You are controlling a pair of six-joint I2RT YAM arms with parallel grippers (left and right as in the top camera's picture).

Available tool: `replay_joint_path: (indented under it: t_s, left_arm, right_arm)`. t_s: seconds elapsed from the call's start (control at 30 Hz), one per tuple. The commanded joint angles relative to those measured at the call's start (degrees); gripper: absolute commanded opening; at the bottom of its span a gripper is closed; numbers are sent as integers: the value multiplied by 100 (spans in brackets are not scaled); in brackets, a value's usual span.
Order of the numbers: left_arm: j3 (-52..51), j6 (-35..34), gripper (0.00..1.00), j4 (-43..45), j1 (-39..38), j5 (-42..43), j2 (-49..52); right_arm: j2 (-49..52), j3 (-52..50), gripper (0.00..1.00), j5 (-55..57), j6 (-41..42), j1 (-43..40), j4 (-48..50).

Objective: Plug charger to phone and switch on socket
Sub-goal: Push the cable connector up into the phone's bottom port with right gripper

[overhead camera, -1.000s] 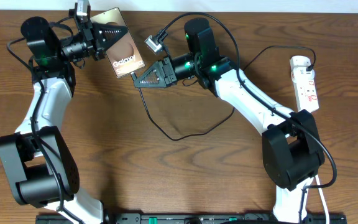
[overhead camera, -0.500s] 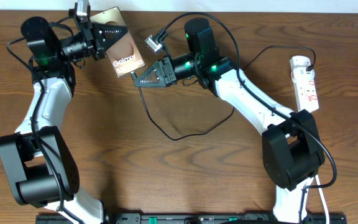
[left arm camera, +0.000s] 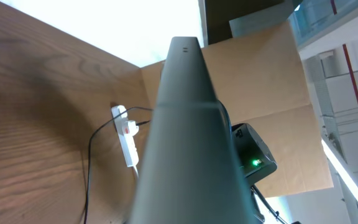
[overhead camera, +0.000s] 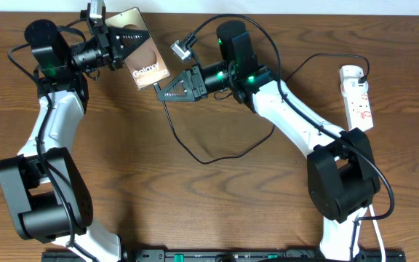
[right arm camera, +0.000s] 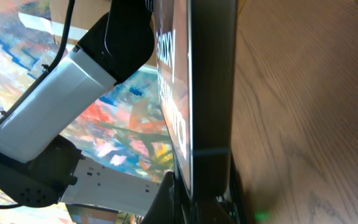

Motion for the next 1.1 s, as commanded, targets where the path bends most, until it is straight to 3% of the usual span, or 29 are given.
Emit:
replay_joint_path:
  t_s: [0.0, 0.37, 0.5, 0.67, 0.83, 0.87, 1.07]
  left_arm:
    - [63, 35, 7, 55, -94, 470, -52]
    - [63, 37, 7, 55, -94, 468, -52]
    - [63, 37, 7, 55, -94, 466, -52]
    - [63, 39, 7, 55, -94, 463, -52]
    - [63, 81, 7, 55, -94, 461, -52]
    - [63, 81, 7, 55, -94, 461, -52]
    - [63, 125, 7, 52, -94, 457, -52]
  right_arm:
    - [55, 28, 1, 341, 63, -129, 81]
    - [55, 28, 12, 280, 61, -129, 92]
    - [55, 28, 22, 216, 61, -129, 151]
    - [55, 28, 54, 122, 61, -129, 210]
    - [55, 28, 96, 2, 61, -129, 256]
    - [55, 28, 99, 2, 61, -129, 254]
    - [55, 28, 99, 4, 50, -129, 254]
